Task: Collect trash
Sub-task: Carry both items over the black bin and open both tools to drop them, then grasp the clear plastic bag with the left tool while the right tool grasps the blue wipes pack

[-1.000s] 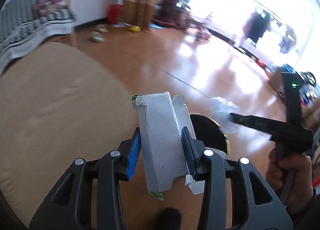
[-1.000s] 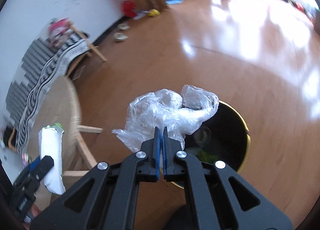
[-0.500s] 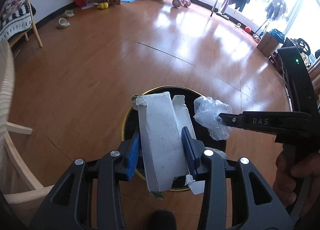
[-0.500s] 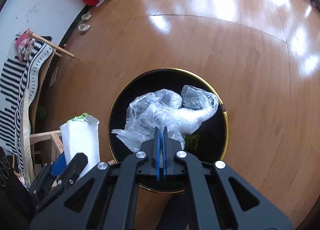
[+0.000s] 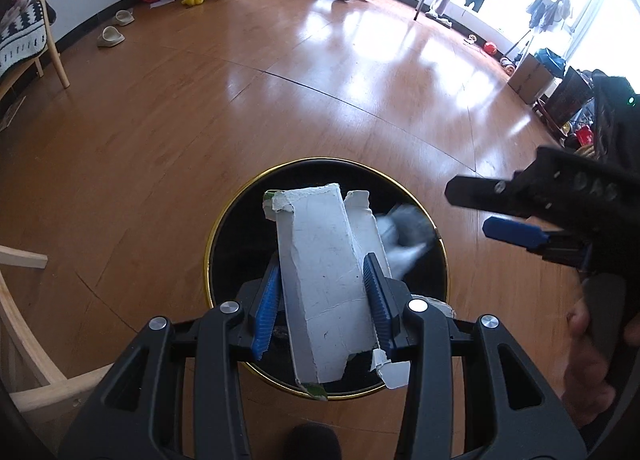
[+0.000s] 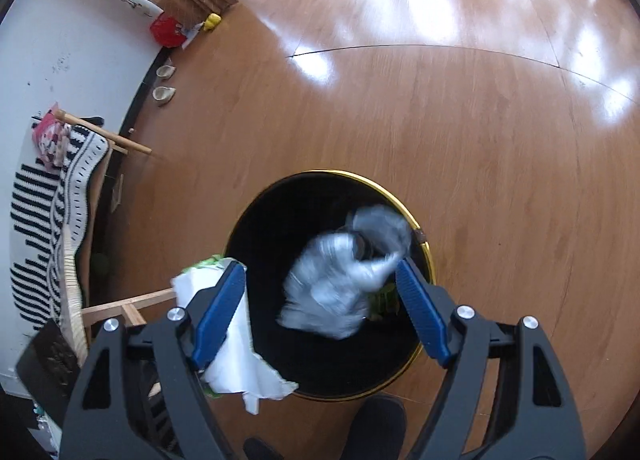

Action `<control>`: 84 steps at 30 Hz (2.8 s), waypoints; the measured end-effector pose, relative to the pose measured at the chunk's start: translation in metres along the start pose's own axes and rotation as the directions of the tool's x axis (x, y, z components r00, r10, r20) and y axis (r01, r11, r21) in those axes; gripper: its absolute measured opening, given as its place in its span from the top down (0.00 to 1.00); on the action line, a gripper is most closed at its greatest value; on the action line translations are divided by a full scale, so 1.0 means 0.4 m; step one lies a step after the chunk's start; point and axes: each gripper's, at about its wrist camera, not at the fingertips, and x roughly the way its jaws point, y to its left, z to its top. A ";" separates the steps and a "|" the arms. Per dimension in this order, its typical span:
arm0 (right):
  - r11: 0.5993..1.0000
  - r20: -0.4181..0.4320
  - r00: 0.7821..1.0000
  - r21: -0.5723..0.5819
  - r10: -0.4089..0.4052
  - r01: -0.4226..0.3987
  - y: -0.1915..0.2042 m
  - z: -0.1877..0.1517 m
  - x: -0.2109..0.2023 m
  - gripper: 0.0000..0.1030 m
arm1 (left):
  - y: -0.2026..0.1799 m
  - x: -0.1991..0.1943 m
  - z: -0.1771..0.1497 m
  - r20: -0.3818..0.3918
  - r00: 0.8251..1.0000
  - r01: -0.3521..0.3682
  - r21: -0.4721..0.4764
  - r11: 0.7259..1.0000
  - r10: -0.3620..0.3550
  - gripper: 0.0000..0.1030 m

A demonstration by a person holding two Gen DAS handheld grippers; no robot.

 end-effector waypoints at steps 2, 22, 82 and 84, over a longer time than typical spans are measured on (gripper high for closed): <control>1.000 0.003 1.000 -0.002 0.000 0.000 0.000 -0.009 -0.004 0.26 | 0.001 0.003 0.000 -0.001 1.000 -0.003 0.005 1.000 0.003 0.61; 0.999 0.088 0.996 -0.051 0.001 0.004 0.077 -0.017 -0.074 0.24 | 0.017 -0.098 0.003 0.061 0.998 -0.018 -0.013 1.000 0.018 0.21; 0.430 -0.458 0.858 -0.743 0.230 -0.512 1.492 -1.105 0.054 0.68 | 1.019 -1.168 -0.765 0.050 0.756 -0.470 -0.653 0.594 0.653 0.10; 0.439 -0.449 0.862 -0.742 0.235 -0.506 1.481 -1.080 0.049 0.68 | 1.017 -1.144 -0.737 0.043 0.749 -0.495 -0.627 0.602 0.661 0.10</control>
